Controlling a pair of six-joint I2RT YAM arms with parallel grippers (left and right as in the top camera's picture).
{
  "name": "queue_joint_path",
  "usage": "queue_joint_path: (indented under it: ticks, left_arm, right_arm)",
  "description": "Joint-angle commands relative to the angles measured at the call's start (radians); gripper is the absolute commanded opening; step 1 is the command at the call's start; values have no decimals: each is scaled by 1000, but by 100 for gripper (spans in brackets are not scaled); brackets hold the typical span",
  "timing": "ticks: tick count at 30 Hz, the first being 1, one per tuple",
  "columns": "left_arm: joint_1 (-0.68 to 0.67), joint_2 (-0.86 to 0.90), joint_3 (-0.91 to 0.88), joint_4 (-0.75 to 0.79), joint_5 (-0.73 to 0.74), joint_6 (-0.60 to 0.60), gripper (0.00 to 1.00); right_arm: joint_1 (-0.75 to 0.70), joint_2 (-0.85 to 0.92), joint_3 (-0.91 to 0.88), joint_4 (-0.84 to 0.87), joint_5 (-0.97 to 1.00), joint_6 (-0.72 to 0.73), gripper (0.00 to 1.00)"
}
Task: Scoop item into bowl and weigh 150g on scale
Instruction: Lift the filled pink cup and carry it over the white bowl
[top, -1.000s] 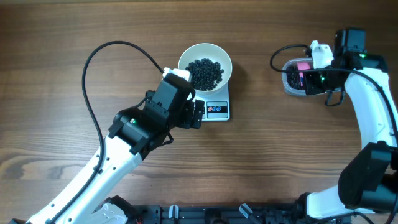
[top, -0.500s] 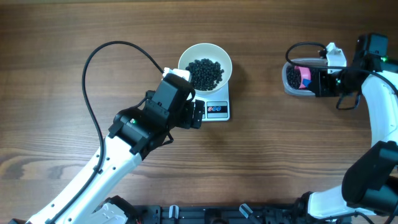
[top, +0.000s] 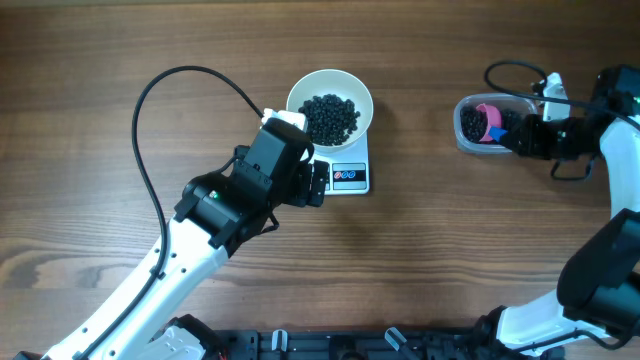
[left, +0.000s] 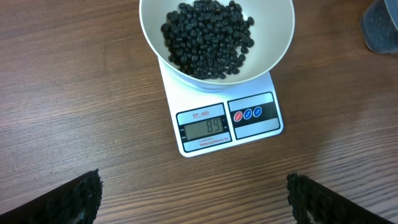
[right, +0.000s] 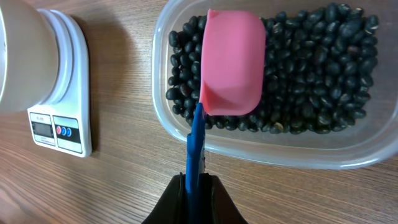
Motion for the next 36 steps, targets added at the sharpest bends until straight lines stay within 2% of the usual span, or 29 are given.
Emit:
queue_joint_path:
  ticks: [1,20,34,36]
  left_arm:
    - [-3,2,16,3,8,13,100]
    - [-3,2,16,3,8,13,100]
    - [-3,2,16,3,8,13,100]
    - [-3,2,16,3,8,13,100]
  right_arm:
    - [-23,14,0,-10,-79,-17,4]
    - [-60,15,0,-34,-123,-20,4]
    - [-61,15,0,-30,-156,71,4]
    - [-61,15,0,-24,-156,117,4]
